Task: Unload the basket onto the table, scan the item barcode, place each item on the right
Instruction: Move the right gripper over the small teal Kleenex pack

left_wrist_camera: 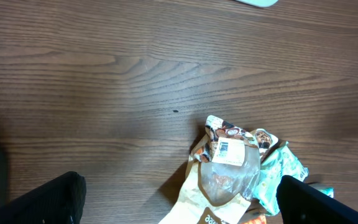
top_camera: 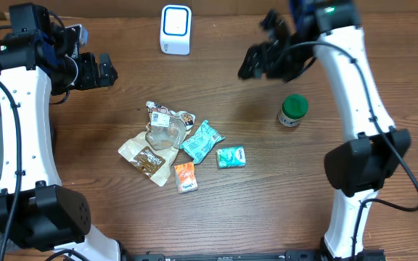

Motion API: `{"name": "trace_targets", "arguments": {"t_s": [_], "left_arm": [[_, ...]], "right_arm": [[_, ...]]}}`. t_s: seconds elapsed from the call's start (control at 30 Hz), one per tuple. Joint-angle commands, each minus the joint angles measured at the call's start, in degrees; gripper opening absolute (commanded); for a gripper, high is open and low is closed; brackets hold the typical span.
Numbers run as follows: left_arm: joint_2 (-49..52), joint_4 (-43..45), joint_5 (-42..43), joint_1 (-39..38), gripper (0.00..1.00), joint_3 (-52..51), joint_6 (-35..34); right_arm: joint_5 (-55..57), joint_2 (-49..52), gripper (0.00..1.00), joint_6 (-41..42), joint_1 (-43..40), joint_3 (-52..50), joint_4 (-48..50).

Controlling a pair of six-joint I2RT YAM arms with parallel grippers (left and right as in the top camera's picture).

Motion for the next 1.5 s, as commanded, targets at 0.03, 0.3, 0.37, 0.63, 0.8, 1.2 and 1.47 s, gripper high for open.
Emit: {"name": "trace_targets", "arguments": {"t_s": [0.03, 0.3, 0.37, 0.63, 0.8, 1.2, 1.47], "left_arm": [[0.5, 0.1, 0.7, -0.4, 1.00, 0.1, 0.9], [0.5, 0.1, 0.7, -0.4, 1.00, 0.1, 0.9], [0.5, 0.1, 0.7, -0.4, 1.00, 0.1, 0.9], [0.5, 0.1, 0.7, -0.4, 1.00, 0.1, 0.9], [0.5, 0.1, 0.7, -0.4, 1.00, 0.1, 0.9], [0.5, 0.1, 0.7, -0.4, 1.00, 0.1, 0.9], [0.5, 0.1, 0.7, -0.4, 1.00, 0.1, 0.9]], "right_arm": [[11.6, 0.2, 0.62, 0.3, 5.7, -8.2, -0.2], [15.0, 0.2, 0.26, -4.3, 14.6, -21.2, 0.3], [14.3, 0.2, 0.08, -4.3, 16.3, -23.1, -0.3], [12.4, 0.2, 0.04, -4.3, 22.4, -30.0, -0.1], [12.2, 0.2, 0.04, -4.3, 25.4, -31.7, 1.7], [12.2, 0.2, 0.15, -4.3, 26.3, -37.8, 12.7], [19.3, 0.2, 0.28, 4.5, 25.4, -37.5, 19.6]]}}
